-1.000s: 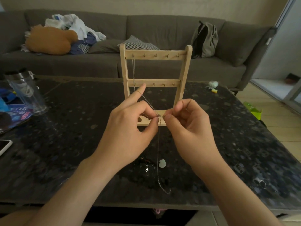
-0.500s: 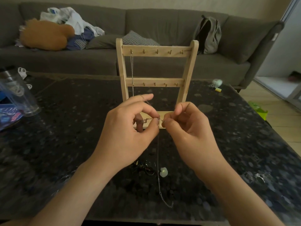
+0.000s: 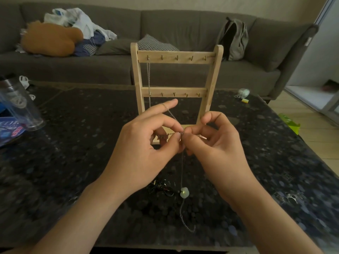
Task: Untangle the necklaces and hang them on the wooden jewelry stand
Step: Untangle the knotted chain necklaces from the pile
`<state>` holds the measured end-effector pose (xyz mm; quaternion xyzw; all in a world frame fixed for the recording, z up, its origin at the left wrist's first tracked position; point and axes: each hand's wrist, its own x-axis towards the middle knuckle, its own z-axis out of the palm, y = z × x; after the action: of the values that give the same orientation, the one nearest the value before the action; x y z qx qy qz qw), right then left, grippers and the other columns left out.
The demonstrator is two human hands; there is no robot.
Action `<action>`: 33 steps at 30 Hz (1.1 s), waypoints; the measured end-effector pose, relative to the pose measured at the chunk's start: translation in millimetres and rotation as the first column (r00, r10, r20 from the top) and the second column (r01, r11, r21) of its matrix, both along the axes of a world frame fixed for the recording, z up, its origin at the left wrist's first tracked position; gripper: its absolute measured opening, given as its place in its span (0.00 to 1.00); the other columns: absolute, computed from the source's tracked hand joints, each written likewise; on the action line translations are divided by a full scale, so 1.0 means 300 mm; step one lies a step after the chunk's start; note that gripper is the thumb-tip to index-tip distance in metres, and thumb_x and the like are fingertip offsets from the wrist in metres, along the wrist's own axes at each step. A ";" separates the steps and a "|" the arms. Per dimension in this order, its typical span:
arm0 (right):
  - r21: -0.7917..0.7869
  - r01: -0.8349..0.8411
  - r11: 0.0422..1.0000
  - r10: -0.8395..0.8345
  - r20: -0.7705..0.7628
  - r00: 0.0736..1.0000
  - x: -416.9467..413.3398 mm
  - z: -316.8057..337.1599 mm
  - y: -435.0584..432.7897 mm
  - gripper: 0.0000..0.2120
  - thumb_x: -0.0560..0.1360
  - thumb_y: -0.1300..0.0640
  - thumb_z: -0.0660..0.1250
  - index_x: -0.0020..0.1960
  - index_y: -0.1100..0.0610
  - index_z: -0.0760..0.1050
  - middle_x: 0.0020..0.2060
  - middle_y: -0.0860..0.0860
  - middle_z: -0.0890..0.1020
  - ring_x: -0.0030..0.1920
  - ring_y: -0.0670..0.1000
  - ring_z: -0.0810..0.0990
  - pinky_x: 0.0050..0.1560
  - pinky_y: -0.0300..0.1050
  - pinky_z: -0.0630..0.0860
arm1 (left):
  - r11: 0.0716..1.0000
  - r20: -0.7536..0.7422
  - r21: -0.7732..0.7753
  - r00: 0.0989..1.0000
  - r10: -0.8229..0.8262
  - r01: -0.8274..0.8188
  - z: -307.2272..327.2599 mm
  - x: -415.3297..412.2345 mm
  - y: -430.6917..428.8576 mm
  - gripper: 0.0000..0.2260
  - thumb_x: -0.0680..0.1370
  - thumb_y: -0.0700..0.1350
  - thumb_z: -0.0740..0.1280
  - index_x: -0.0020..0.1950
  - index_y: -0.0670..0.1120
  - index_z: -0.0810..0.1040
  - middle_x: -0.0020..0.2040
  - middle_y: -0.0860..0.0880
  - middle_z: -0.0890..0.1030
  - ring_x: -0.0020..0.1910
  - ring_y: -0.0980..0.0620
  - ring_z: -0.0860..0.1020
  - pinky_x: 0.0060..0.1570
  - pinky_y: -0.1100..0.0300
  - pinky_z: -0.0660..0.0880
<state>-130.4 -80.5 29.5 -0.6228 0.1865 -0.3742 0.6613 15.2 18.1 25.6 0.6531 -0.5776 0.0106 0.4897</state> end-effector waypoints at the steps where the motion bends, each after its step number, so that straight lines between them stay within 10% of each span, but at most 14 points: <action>1: -0.003 0.004 1.000 -0.004 -0.002 1.000 -0.002 0.002 0.004 0.17 0.80 0.72 0.69 0.60 0.58 0.66 0.40 0.55 0.86 0.37 0.51 0.87 0.40 0.37 0.80 | 1.000 0.000 -0.001 1.000 -0.002 0.002 0.001 0.000 0.003 0.04 0.78 0.46 0.73 0.51 0.51 0.86 0.77 0.58 0.76 0.42 0.54 0.82 0.43 0.73 0.73; 14: -0.066 0.071 0.995 -0.076 -0.071 0.995 -0.018 0.007 0.022 0.20 0.79 0.70 0.70 0.62 0.57 0.63 0.42 0.57 0.87 0.37 0.59 0.89 0.37 0.38 0.81 | 0.999 0.129 -0.041 0.992 0.000 0.005 -0.006 0.004 0.015 0.07 0.77 0.41 0.76 0.53 0.48 0.89 0.73 0.52 0.81 0.49 0.67 0.79 0.48 0.79 0.70; 20: -0.133 0.073 0.988 -0.097 -0.183 0.978 -0.010 -0.020 -0.001 0.18 0.81 0.64 0.72 0.62 0.58 0.64 0.47 0.56 0.87 0.53 0.62 0.86 0.60 0.68 0.81 | 0.999 0.191 -0.032 0.981 0.040 -0.034 -0.014 0.013 0.016 0.05 0.76 0.40 0.76 0.51 0.48 0.89 0.70 0.51 0.83 0.53 0.63 0.80 0.55 0.80 0.68; 28: -0.142 0.022 0.990 -0.047 -0.179 0.983 -0.007 -0.044 -0.012 0.14 0.83 0.63 0.69 0.57 0.53 0.64 0.49 0.57 0.86 0.56 0.76 0.80 0.59 0.77 0.77 | 0.998 0.259 -0.034 0.964 0.057 -0.050 -0.023 0.028 0.009 0.05 0.77 0.39 0.76 0.52 0.45 0.89 0.63 0.49 0.86 0.53 0.70 0.77 0.51 0.79 0.70; 33: -0.188 0.075 0.979 -0.104 -0.147 0.984 -0.006 -0.051 -0.015 0.18 0.80 0.66 0.71 0.60 0.54 0.64 0.47 0.58 0.86 0.53 0.64 0.85 0.53 0.61 0.84 | 0.999 0.235 0.000 0.971 0.033 -0.034 -0.022 0.022 0.009 0.07 0.77 0.39 0.75 0.54 0.46 0.88 0.64 0.52 0.86 0.51 0.64 0.82 0.50 0.78 0.70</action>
<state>-132.2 -84.9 14.3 -0.6988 0.2306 -0.3693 0.5676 21.9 20.8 19.0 0.6578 -0.6204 0.0948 0.4164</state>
